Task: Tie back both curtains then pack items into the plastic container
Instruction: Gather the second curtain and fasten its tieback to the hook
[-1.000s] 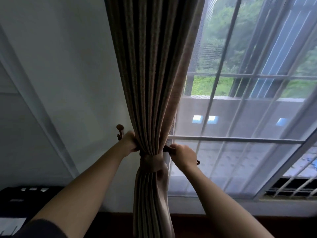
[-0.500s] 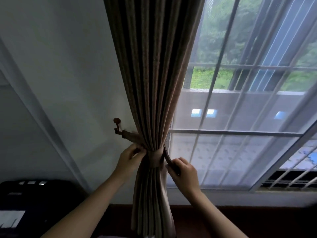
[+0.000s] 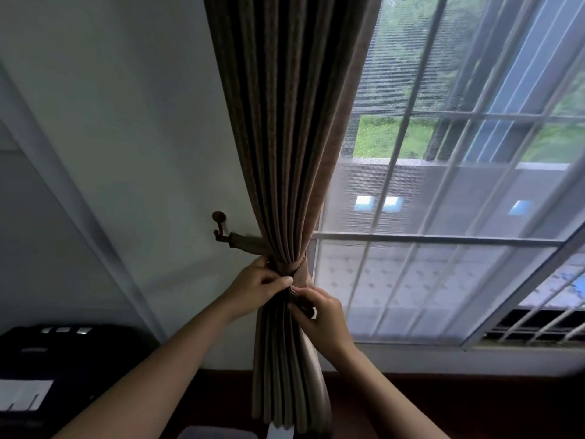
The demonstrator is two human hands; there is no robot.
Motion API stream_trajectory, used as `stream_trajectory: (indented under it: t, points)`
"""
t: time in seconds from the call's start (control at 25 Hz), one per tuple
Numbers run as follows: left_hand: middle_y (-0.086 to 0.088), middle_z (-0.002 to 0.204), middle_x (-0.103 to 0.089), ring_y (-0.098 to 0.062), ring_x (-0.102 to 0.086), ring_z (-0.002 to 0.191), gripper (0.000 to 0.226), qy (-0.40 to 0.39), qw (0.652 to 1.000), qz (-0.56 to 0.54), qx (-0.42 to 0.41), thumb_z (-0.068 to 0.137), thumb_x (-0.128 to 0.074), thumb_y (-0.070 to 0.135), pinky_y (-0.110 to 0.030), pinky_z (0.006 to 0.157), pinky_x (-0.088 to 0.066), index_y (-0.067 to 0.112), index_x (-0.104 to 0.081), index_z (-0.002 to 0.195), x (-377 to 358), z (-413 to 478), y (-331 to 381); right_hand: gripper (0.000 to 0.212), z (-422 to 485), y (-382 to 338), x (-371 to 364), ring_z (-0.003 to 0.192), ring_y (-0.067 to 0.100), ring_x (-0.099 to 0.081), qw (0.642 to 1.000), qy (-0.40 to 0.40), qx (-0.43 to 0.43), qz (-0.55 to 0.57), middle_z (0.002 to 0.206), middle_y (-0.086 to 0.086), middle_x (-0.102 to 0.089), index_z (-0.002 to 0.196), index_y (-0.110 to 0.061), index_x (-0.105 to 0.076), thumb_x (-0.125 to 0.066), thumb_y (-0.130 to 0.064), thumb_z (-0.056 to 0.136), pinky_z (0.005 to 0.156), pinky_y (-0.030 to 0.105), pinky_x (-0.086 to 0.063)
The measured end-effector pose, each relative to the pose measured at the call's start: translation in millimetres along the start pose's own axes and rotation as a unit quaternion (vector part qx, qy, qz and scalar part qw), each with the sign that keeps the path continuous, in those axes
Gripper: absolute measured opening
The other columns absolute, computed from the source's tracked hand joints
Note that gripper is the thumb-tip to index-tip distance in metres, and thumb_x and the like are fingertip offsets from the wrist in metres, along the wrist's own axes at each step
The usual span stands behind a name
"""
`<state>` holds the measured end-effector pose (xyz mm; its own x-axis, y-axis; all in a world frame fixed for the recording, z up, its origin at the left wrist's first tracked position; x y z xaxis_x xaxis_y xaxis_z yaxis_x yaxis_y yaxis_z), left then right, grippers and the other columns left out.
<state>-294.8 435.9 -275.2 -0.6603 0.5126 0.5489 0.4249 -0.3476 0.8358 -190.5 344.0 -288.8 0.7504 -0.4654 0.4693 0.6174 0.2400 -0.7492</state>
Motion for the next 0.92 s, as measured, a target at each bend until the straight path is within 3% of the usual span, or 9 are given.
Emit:
stream_trajectory:
  t: [0.08,0.2,0.4,0.48,0.56,0.68,0.76,0.84,0.92]
  points:
    - [0.011,0.123,-0.047,-0.005,-0.055,0.102,0.018,-0.002,0.999,0.036,0.004,0.087,-0.063,0.026,-0.011,0.081,-0.040,0.011,-0.074,0.086,2,2,6,0.024,-4,1,-4,0.072,-0.012,-0.055,1.000,0.002,-0.001,0.002,0.085,-0.017,-0.059,0.103,-0.011,-0.071,-0.066,-0.009,0.080,0.066,0.005,-0.042]
    - [0.005,0.108,-0.062,-0.007,-0.061,0.092,0.017,-0.004,0.999,-0.015,0.051,0.087,-0.061,0.024,-0.024,0.086,-0.048,0.015,-0.065,0.101,7,3,5,0.025,-7,1,-7,0.081,-0.013,-0.056,1.000,0.008,0.002,0.010,0.089,-0.017,-0.059,0.103,-0.009,-0.071,-0.067,-0.003,0.079,0.071,0.003,-0.042]
    - [-0.001,0.086,-0.055,-0.002,-0.057,0.075,0.027,-0.025,0.995,0.093,0.005,0.083,-0.069,0.029,-0.014,0.067,-0.041,0.004,-0.073,0.075,8,8,20,0.028,-9,0,-9,0.080,-0.019,-0.053,1.000,0.014,-0.002,-0.005,0.090,-0.030,-0.050,0.107,-0.010,-0.070,-0.067,-0.001,0.080,0.071,0.001,-0.040]
    - [-0.003,0.083,-0.064,0.005,-0.057,0.067,0.016,-0.023,0.994,0.104,-0.006,0.080,-0.070,0.020,-0.016,0.065,-0.043,0.007,-0.075,0.073,8,8,22,0.030,-11,-1,-11,0.081,-0.017,-0.053,1.000,0.013,-0.004,-0.011,0.091,-0.029,-0.052,0.111,-0.012,-0.069,-0.066,-0.002,0.082,0.071,0.002,-0.041]
    - [-0.007,0.077,-0.068,0.003,-0.056,0.061,0.016,-0.014,0.994,0.112,-0.004,0.079,-0.067,0.015,-0.019,0.061,-0.041,0.005,-0.072,0.068,9,9,21,0.034,-13,-7,-18,0.093,-0.015,-0.054,1.000,-0.017,0.011,-0.007,0.098,-0.020,-0.058,0.115,-0.014,-0.067,-0.062,-0.003,0.084,0.080,0.006,-0.044]
    - [-0.005,0.096,-0.057,-0.010,-0.055,0.070,0.024,0.002,0.994,0.107,0.000,0.086,-0.059,0.017,-0.022,0.061,-0.041,0.001,-0.063,0.068,11,9,14,0.046,-25,-17,-45,0.114,0.002,-0.051,0.990,-0.118,0.053,-0.058,0.119,-0.008,-0.058,0.118,-0.027,-0.061,-0.053,-0.007,0.077,0.094,0.024,-0.046]
    - [-0.003,0.112,-0.051,-0.015,-0.055,0.080,0.024,0.005,0.995,0.102,-0.005,0.091,-0.052,0.018,-0.024,0.067,-0.042,0.005,-0.058,0.071,12,8,6,0.050,-30,-6,-42,0.114,0.003,-0.046,0.996,-0.074,-0.024,-0.037,0.121,-0.008,-0.050,0.118,-0.032,-0.051,-0.052,-0.011,0.073,0.096,0.035,-0.047]
    - [-0.004,0.122,-0.050,-0.016,-0.056,0.094,0.023,0.006,0.995,0.096,-0.018,0.096,-0.045,0.020,-0.027,0.081,-0.045,0.008,-0.061,0.085,12,5,1,0.058,-27,22,-33,0.116,0.003,-0.039,0.991,-0.004,-0.135,-0.022,0.128,-0.002,-0.043,0.129,-0.025,-0.041,-0.060,-0.021,0.074,0.102,0.039,-0.042]
    - [-0.003,0.127,-0.049,-0.016,-0.056,0.103,0.030,0.013,0.993,0.113,-0.034,0.099,-0.039,0.027,-0.029,0.089,-0.045,0.008,-0.061,0.107,12,1,-1,0.089,-18,40,-38,0.131,0.014,-0.034,0.975,-0.030,-0.206,-0.076,0.144,0.006,-0.034,0.142,-0.016,-0.025,-0.070,-0.042,0.070,0.109,0.040,-0.036]
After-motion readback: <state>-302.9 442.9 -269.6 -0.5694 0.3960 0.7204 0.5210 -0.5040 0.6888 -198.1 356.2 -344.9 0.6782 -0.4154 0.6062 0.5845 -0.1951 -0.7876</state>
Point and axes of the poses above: each hand's wrist, its own z-axis towards the middle knuckle, its own x-axis out of the back of the hand, y = z × x, the point moved 9 cm from there along z, towards the middle knuckle
